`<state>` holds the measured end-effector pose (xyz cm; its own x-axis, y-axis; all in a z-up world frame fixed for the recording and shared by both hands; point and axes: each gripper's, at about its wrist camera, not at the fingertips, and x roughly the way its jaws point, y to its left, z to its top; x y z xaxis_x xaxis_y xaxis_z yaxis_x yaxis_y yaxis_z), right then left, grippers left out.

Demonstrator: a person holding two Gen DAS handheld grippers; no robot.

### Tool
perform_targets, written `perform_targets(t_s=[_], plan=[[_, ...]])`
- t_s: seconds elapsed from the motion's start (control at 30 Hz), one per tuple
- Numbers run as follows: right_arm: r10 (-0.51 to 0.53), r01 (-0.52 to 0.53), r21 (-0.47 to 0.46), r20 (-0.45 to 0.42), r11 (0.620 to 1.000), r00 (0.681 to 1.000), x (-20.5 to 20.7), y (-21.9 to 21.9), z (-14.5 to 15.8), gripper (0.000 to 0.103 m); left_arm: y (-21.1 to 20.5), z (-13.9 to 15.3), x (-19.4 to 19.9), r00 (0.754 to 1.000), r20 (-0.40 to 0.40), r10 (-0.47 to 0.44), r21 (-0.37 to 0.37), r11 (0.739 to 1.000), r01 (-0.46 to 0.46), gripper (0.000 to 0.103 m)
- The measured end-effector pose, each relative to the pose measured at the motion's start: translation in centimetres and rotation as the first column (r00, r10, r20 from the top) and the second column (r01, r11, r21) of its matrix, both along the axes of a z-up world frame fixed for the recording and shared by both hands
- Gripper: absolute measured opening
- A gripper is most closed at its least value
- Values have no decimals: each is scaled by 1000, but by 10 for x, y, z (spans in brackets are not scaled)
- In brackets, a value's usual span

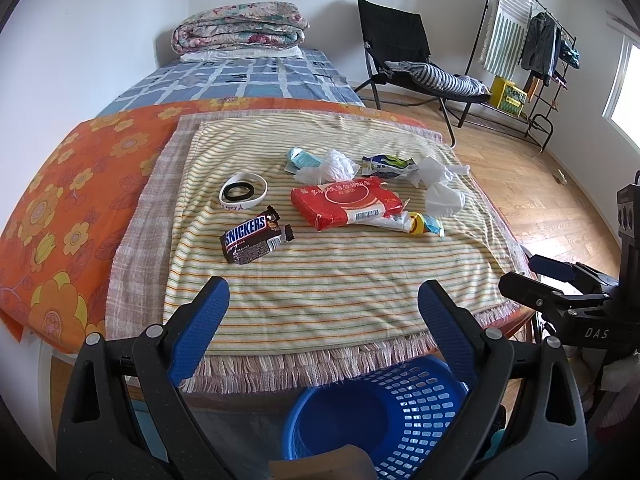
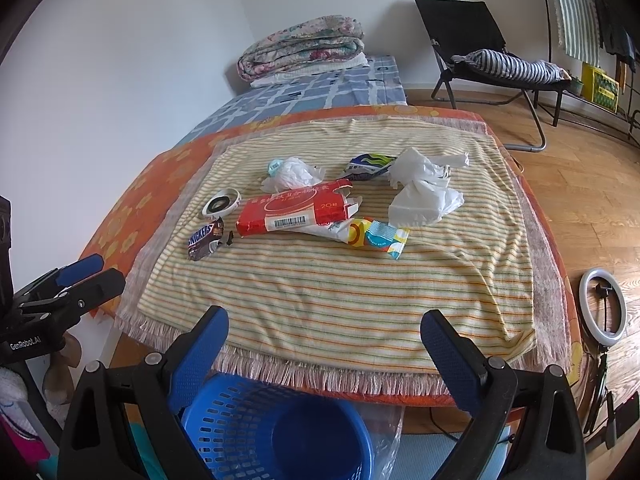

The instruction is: Collect trash

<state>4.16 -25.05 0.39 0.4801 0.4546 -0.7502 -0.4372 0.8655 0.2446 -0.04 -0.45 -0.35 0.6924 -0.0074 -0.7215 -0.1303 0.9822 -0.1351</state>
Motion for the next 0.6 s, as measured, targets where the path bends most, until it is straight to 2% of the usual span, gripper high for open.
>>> perform_targets(t_s=[0.6], plan=[[10,-10,-3,-16,1000,1000,2,3,-2,98,0,0,0,1000,0,1,0,1000,-1,97]])
